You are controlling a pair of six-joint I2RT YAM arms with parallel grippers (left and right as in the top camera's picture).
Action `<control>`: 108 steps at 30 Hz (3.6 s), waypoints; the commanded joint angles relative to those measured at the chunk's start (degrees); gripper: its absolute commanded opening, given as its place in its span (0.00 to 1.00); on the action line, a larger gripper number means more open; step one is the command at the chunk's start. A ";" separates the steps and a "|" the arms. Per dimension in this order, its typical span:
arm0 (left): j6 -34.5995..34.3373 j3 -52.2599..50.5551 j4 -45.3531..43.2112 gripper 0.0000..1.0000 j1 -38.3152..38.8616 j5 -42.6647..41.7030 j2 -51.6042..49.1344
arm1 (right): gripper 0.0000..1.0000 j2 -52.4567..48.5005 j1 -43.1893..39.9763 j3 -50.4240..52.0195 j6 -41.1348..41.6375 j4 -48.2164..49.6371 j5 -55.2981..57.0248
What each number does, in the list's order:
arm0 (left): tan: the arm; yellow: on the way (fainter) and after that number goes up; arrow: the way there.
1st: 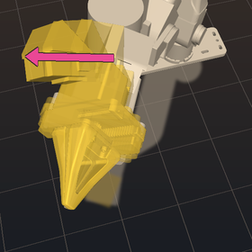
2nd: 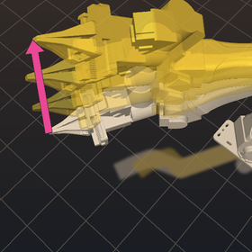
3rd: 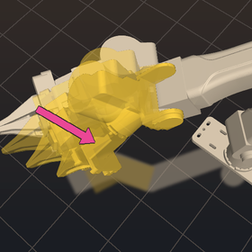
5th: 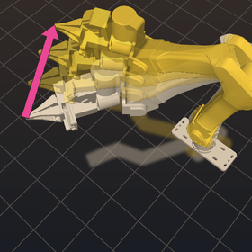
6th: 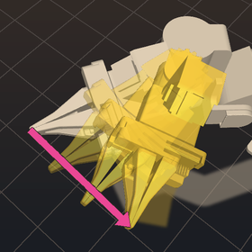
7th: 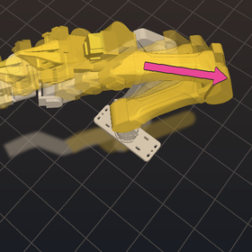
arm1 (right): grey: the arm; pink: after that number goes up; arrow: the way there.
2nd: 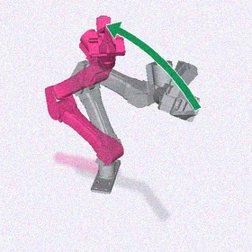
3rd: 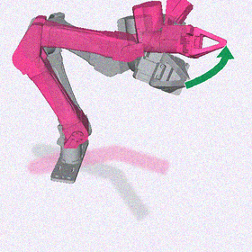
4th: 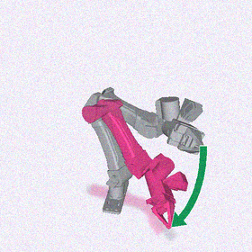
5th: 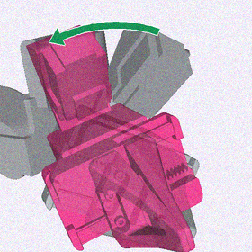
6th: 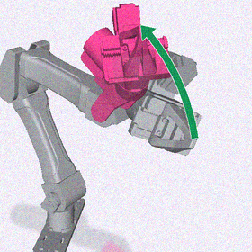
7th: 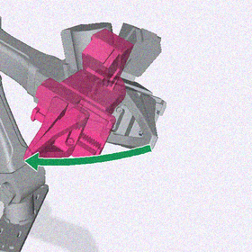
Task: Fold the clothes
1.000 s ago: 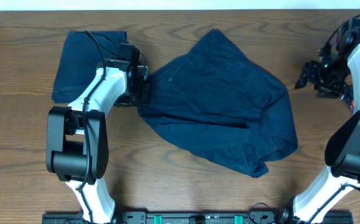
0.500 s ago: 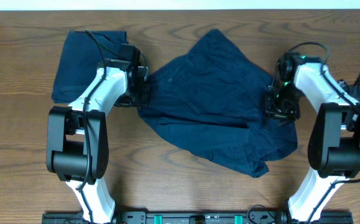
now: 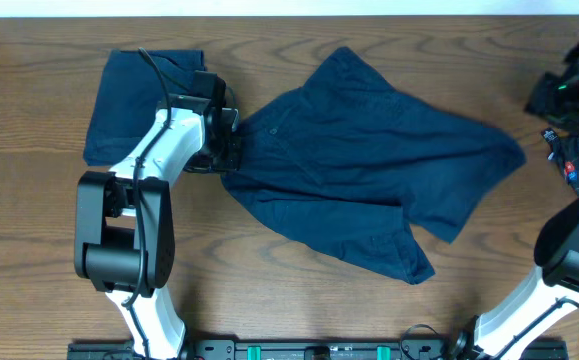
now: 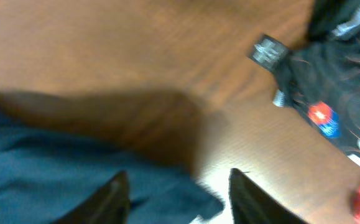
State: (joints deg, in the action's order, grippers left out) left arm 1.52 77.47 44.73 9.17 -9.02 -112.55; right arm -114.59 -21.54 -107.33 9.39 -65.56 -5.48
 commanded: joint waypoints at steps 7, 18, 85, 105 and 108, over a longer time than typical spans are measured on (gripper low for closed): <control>0.13 0.44 0.44 0.06 -0.15 0.50 5.11 | 0.59 0.44 3.34 2.27 -11.26 -20.90 -17.05; -0.28 0.44 5.25 0.07 -0.15 0.50 5.11 | 0.53 0.44 22.10 19.15 1.64 -7.72 -4.37; -2.40 0.44 17.59 0.59 -0.15 -1.60 5.11 | 0.01 19.26 17.97 32.33 5.73 5.25 -6.21; -2.43 -0.85 17.99 0.59 0.42 -11.93 5.11 | 0.63 26.93 15.06 31.10 11.80 -11.67 7.10; -2.43 -1.90 16.28 0.59 1.77 -13.99 5.11 | 0.48 26.93 15.32 34.69 11.06 -1.16 2.38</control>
State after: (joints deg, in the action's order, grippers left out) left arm -1.48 77.03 61.71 9.67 -18.70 -108.22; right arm -87.44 -6.20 -75.42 19.35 -70.74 -0.54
